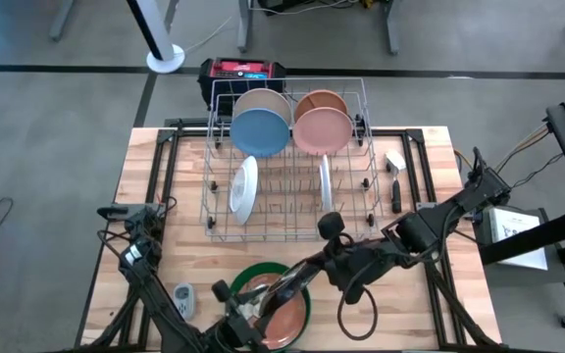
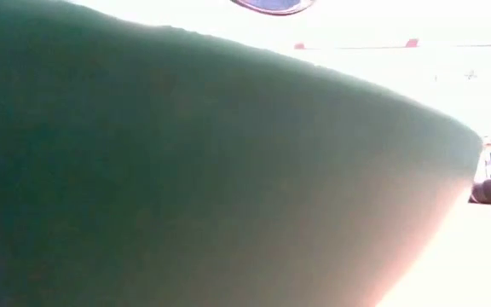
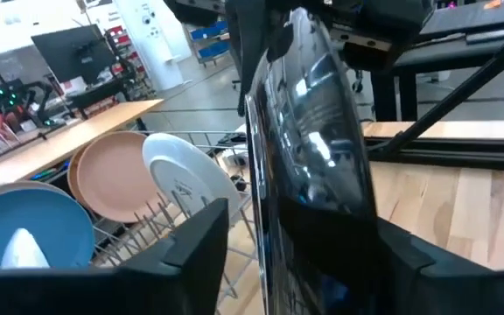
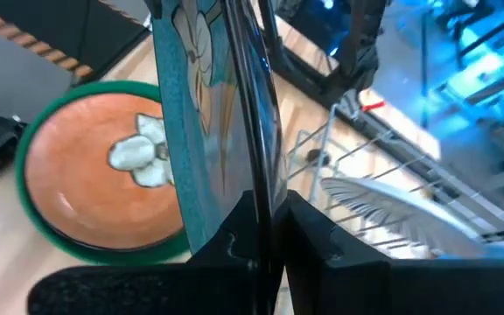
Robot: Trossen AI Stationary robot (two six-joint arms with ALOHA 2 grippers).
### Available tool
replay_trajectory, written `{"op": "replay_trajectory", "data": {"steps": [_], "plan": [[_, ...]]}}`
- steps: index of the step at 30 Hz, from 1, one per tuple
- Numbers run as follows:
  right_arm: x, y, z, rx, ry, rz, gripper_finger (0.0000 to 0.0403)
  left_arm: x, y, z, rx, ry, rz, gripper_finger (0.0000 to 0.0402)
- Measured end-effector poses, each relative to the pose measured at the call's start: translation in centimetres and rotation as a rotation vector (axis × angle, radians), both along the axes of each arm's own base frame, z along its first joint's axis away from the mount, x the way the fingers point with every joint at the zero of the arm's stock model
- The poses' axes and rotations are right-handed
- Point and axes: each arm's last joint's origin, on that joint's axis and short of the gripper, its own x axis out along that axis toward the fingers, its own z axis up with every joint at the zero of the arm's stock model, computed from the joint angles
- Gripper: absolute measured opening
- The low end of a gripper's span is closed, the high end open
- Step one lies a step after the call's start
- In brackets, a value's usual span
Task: Sort dishes
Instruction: Put the blue flower patterned plate into the dish rack
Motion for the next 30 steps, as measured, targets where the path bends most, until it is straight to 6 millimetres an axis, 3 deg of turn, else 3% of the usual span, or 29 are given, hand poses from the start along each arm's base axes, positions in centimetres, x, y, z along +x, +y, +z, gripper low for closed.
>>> {"op": "replay_trajectory", "data": {"steps": [12, 21, 26, 30], "plan": [[-0.9, -0.6, 2.6, -0.135, -0.008, 0.067, 0.0012, 0.1, 0.3, 0.1, 0.077, 0.068, -0.010, 0.0242], [-1.0, -1.2, 3.3, -0.459, -0.043, 0.140, 0.0008, 0.0, 0.5, 0.5, 0.248, 0.190, -0.042, 0.0250], [-0.9, -2.8, 3.1, -0.610, 0.018, 0.212, 0.0006, -0.1, 0.5, 0.8, 0.373, 0.257, -0.058, 0.0248], [-1.2, -5.3, 4.0, -0.602, 0.031, 0.184, 0.0006, -0.2, 0.7, 1.1, 0.426, 0.299, -0.068, 0.0247]]}}
